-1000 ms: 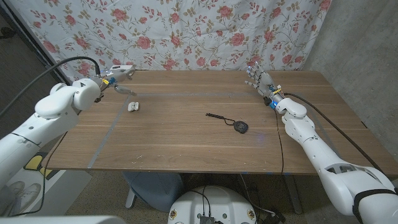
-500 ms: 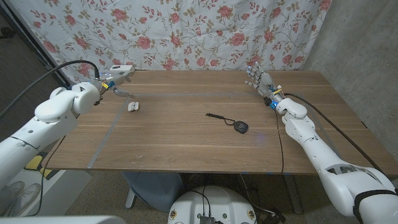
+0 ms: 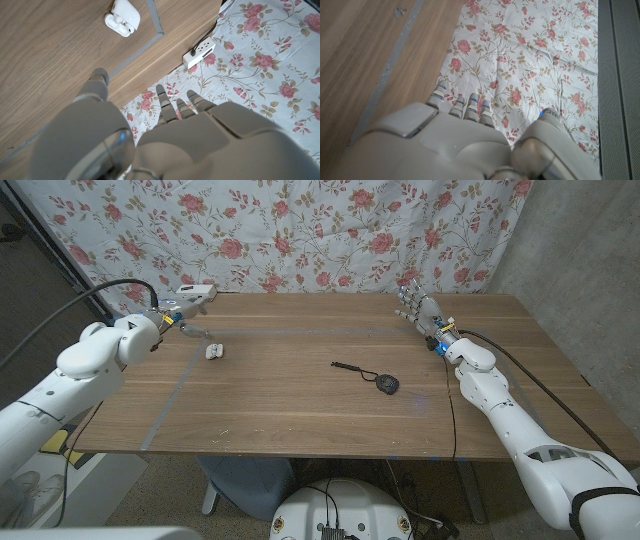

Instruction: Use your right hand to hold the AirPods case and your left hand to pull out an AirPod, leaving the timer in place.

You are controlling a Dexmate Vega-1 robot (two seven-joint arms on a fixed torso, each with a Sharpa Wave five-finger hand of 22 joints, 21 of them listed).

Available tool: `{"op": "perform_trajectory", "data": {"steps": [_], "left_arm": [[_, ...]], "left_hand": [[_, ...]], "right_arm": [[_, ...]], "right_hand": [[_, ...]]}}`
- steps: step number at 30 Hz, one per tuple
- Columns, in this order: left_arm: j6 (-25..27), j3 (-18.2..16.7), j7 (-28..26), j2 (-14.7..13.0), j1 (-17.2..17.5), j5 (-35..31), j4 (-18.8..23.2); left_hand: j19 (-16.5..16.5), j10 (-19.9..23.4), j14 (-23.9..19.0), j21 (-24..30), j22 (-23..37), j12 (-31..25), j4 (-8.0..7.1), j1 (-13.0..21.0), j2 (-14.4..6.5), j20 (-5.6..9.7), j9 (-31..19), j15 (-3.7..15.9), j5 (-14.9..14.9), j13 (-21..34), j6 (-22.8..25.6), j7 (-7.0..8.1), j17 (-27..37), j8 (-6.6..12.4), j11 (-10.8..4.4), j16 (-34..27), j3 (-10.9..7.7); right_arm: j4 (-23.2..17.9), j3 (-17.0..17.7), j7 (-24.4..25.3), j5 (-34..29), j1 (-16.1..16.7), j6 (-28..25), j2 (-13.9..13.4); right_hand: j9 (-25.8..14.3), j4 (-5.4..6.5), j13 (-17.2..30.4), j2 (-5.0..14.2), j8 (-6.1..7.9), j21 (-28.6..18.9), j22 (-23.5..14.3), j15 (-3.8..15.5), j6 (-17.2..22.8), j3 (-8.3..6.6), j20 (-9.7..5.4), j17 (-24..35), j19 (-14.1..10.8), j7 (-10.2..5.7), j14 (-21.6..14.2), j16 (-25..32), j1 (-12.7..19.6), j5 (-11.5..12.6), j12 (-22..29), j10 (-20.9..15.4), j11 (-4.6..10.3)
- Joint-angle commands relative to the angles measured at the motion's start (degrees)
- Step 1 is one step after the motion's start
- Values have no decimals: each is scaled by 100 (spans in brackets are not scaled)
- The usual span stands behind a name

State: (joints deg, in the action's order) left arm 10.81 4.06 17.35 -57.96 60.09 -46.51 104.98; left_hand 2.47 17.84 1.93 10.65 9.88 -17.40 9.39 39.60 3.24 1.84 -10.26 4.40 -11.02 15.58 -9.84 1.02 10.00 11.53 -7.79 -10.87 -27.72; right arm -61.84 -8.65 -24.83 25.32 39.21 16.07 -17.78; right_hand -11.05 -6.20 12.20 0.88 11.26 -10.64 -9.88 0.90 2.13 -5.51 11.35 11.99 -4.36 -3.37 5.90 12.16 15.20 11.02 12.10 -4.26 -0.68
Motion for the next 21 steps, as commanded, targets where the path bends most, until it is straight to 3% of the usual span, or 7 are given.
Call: {"op": "perform_trajectory", "data": {"steps": [1, 9, 11, 15, 21], "left_arm": [[249, -42, 24, 71, 114, -59, -44], [338, 40, -21, 205, 65, -64, -288], [261, 102, -243, 189, 65, -177, -395], [315, 95, -235, 319, 0, -63, -501], [132, 175, -248, 290, -127, -18, -648]], "left_hand": [[64, 54, -20, 56, -5, -35, -10, 91, 3, -2, -15, 22, -10, 17, -383, 21, 9, 32, -2, -49, 9], [70, 43, -42, 52, -5, -24, -14, 112, -15, -9, -15, 13, -12, 20, -383, 22, 8, 25, 11, -50, 6], [70, 47, -42, 51, -5, -24, -15, 117, -20, -9, -15, 11, -12, 20, -379, 22, 8, 24, 31, -48, 5], [100, 86, -73, 58, -5, -37, -19, 131, -32, -3, -15, -3, -11, 22, -359, 21, 8, 26, 49, -53, 5], [112, 117, -87, 56, -5, -46, -23, 142, -38, 1, -15, -5, -9, 25, -334, 21, 8, 28, 50, -49, 9]], "right_arm": [[39, -55, 44, -188, -11, 242, -38], [186, -58, 49, -158, -121, 250, 27], [212, -78, 74, -202, -155, 275, 29], [299, -133, 92, -303, -232, 349, 25], [256, -158, 205, -368, -228, 324, 31]], "right_hand": [[-8, -56, 4, 5, 36, -35, -7, 9, 2, -8, -26, 2, 41, -12, 54, -3, 44, -10, 9, -42, 11], [-7, -141, 1, 23, 59, 9, -4, 46, 44, -66, -76, -11, 162, -8, 144, -39, 206, -5, 10, -56, 24], [-7, -143, 1, 21, 59, 10, -4, 46, 47, -67, -76, -12, 169, -10, 155, -42, 210, -7, 8, -51, 22], [-7, -146, 1, 17, 59, 8, -4, 43, 49, -67, -78, -14, 174, 1, 160, -43, 215, -10, 9, -55, 15], [-7, -148, 0, 16, 54, 7, -4, 39, 44, -68, -77, -15, 183, 8, 165, -42, 221, -14, 9, -58, 7]]}}
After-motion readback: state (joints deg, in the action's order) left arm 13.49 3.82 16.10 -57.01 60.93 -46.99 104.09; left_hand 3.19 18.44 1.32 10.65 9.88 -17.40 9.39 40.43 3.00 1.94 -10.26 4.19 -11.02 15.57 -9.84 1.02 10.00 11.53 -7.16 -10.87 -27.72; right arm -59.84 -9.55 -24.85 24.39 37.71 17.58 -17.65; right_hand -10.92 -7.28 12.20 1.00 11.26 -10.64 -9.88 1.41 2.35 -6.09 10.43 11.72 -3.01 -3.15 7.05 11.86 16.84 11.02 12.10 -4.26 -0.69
